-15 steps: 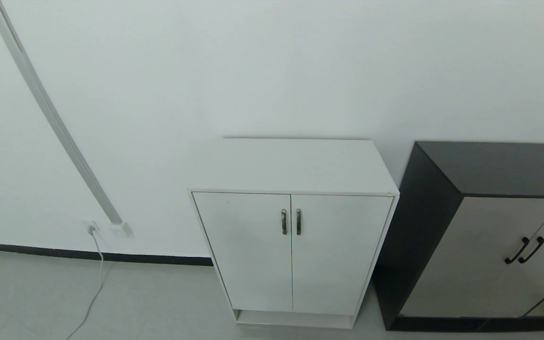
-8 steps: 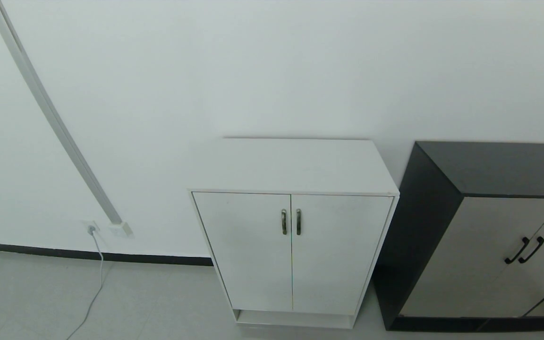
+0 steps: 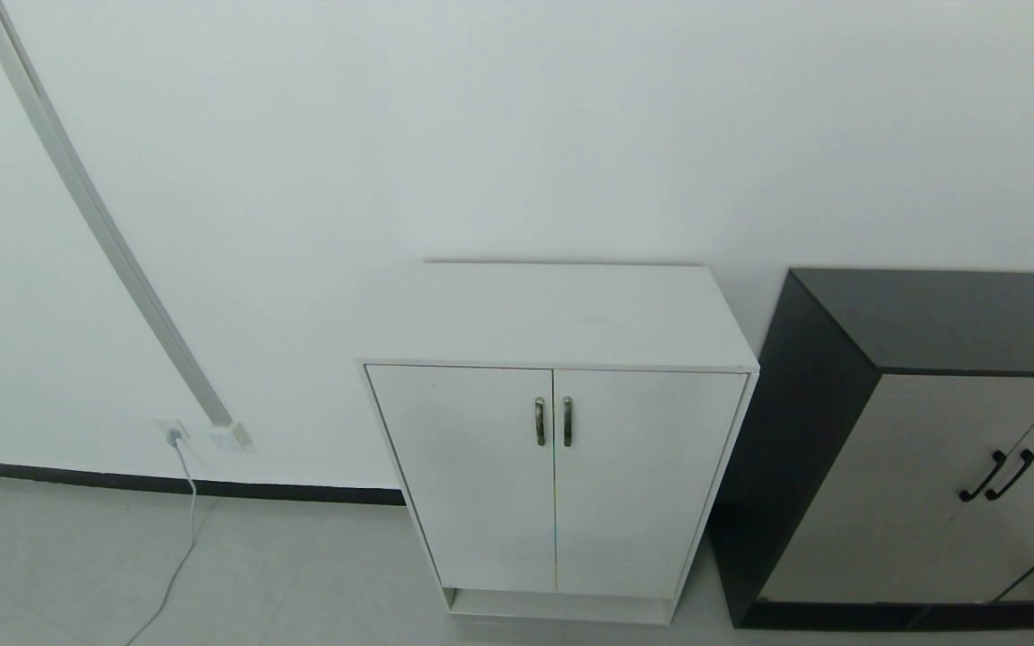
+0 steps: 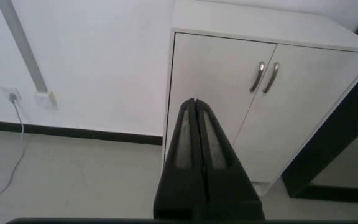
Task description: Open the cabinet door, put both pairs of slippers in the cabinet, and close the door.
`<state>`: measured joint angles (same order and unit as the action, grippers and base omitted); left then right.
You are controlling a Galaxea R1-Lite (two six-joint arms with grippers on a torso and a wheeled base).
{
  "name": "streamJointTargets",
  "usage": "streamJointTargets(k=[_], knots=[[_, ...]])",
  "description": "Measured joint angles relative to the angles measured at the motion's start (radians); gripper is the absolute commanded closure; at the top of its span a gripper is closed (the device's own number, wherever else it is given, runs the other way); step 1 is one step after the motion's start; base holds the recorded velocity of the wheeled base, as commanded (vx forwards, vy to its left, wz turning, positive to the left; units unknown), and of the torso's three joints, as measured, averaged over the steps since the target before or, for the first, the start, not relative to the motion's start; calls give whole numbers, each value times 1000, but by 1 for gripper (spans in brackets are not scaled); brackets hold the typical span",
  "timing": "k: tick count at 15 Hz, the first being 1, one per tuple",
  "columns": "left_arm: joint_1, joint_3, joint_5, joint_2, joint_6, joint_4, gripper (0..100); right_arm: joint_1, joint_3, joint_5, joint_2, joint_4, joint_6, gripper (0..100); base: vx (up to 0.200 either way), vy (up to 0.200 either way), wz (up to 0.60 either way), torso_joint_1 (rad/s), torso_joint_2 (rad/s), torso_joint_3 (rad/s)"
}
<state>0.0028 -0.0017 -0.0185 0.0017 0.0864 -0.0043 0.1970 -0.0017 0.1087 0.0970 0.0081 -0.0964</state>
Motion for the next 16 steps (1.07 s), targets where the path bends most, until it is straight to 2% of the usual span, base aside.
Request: streamJointTargets(k=[4, 8, 11, 16], knots=[[0, 0, -1, 0, 0, 0, 100, -153, 0, -21, 9, -3, 8, 100, 0, 0, 0, 0, 0, 0], [0, 0, -1, 0, 0, 0, 100, -189, 2, -24, -66, -4, 28, 100, 0, 0, 0, 0, 0, 0], [0, 0, -1, 0, 0, 0, 100, -193, 2, -94, -86, -12, 128, 100, 0, 0, 0, 0, 0, 0], [0, 0, -1, 0, 1, 0, 100, -196, 2, -93, -94, -14, 121, 100, 0, 0, 0, 0, 0, 0]])
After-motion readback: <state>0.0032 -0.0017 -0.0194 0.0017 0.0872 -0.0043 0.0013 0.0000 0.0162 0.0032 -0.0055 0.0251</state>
